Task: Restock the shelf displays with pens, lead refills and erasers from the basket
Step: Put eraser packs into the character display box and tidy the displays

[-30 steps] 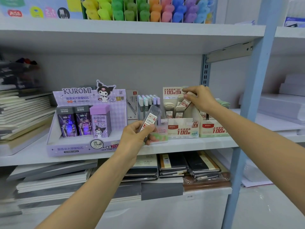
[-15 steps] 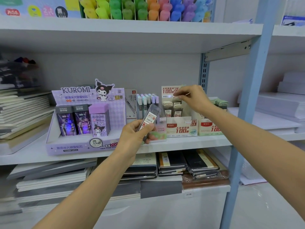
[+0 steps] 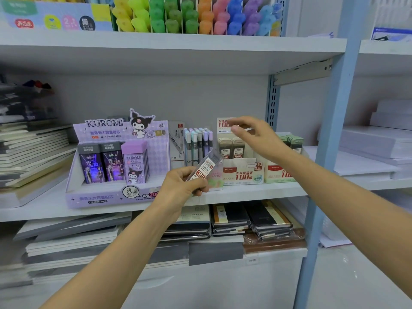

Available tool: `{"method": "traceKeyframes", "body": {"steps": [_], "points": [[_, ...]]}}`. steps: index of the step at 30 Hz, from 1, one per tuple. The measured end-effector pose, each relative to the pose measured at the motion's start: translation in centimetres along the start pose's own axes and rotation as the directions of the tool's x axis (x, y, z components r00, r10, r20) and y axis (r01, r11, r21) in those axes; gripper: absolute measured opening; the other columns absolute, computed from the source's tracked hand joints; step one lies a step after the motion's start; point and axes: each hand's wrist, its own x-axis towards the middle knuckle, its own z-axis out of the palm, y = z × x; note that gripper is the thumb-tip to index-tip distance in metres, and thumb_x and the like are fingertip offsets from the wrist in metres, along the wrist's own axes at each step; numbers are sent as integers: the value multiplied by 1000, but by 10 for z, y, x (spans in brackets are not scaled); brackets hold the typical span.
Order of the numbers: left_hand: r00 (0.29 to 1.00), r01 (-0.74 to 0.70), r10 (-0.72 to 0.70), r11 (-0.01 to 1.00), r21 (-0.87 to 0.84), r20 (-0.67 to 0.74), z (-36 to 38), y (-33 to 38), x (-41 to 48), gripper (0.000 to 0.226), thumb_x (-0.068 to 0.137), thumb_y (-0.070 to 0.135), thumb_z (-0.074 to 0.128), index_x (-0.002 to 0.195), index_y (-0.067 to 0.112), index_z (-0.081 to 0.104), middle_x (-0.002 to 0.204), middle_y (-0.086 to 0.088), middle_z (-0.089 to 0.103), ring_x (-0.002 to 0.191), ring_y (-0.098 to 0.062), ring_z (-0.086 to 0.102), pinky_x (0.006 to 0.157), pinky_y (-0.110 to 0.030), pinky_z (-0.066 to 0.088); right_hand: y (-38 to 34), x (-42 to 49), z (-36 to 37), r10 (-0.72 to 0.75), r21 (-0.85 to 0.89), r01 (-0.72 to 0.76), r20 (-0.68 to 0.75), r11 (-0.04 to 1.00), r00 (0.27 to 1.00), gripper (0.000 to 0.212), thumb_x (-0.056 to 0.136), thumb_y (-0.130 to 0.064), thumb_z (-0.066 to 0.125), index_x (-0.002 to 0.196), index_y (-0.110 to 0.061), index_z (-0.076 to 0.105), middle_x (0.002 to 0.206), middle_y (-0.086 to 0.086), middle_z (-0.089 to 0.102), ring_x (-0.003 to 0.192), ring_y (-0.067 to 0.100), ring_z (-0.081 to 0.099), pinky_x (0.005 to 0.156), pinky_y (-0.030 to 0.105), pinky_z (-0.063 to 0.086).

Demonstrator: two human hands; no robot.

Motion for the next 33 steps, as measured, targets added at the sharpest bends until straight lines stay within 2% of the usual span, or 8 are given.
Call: {"method": "traceKeyframes", "body": {"steps": [4, 9, 12, 18, 22, 26, 30, 33], "points": [[998, -36, 35, 999, -14, -46, 0, 4, -4, 33, 74, -10, 75, 104, 0, 67, 83, -9, 73, 62, -17, 71, 57, -18, 55, -25, -22, 13, -89, 210, 23, 312, 977, 946, 28, 89, -20, 66, 117, -23, 65, 105, -6, 69, 95, 10, 67, 85, 27, 56], [975, -176, 151, 972, -156, -162, -3, 7, -9, 36, 74, -6, 76, 103, 8, 60, 86, -10, 76, 71, -20, 74, 58, -21, 56, -21, -43, 22, 36, 443, -161, 278, 882, 960, 20, 82, -3, 72, 102, -3, 66, 89, 7, 74, 80, 20, 72, 70, 23, 58], [965, -221, 200, 969, -112, -170, -1, 5, -10, 36, 77, 0, 76, 105, 11, 56, 82, -4, 77, 70, -14, 72, 59, -20, 55, -17, -53, 28, 60, 435, -229, 368, 871, 928, 20, 83, -7, 72, 99, 1, 62, 89, 9, 75, 81, 23, 73, 67, 25, 58], [962, -259, 264, 963, 71, -74, 15, -2, -10, 22, 75, 3, 79, 91, 8, 64, 75, -5, 75, 68, -18, 72, 58, -18, 53, -20, -59, 19, 0, 494, -102, 203, 864, 979, 42, 91, -26, 62, 131, -18, 56, 108, 3, 70, 91, 19, 70, 73, 32, 59], [941, -329, 337, 906, 266, 16, 34, -5, -6, 24, 77, 15, 81, 94, 16, 63, 76, -3, 74, 74, -16, 71, 70, -26, 57, -18, -61, 9, -84, 290, 33, 166, 956, 982, 32, 88, -14, 69, 118, -23, 64, 95, -3, 67, 88, 14, 65, 77, 33, 58], [861, -485, 482, 676, 556, 165, 56, -11, -1, 22, 89, 29, 67, 108, 25, 58, 103, 10, 64, 95, -2, 59, 84, -19, 48, 2, -65, -24, 62, 305, -55, -13, 951, 998, 15, 95, -15, 58, 107, -22, 54, 95, 0, 70, 83, 9, 68, 68, 23, 55], [762, -577, 530, 294, 762, 373, 78, -18, 9, 36, 91, 35, 61, 124, 24, 53, 134, 7, 49, 129, -12, 36, 108, -31, 27, 35, -71, -65, 210, 292, -106, -350, 950, 913, 10, 99, -13, 51, 108, -13, 48, 98, 7, 70, 80, 11, 69, 62, 19, 53], [731, -586, 480, 79, 807, 484, 95, -23, 21, 58, 91, 41, 59, 143, 28, 37, 157, 5, 27, 146, -19, 13, 118, -40, 7, 52, -71, -89, 222, 283, -94, -463, 955, 858, 9, 98, -9, 52, 105, -10, 47, 99, 12, 68, 85, 16, 69, 63, 17, 54]]}}
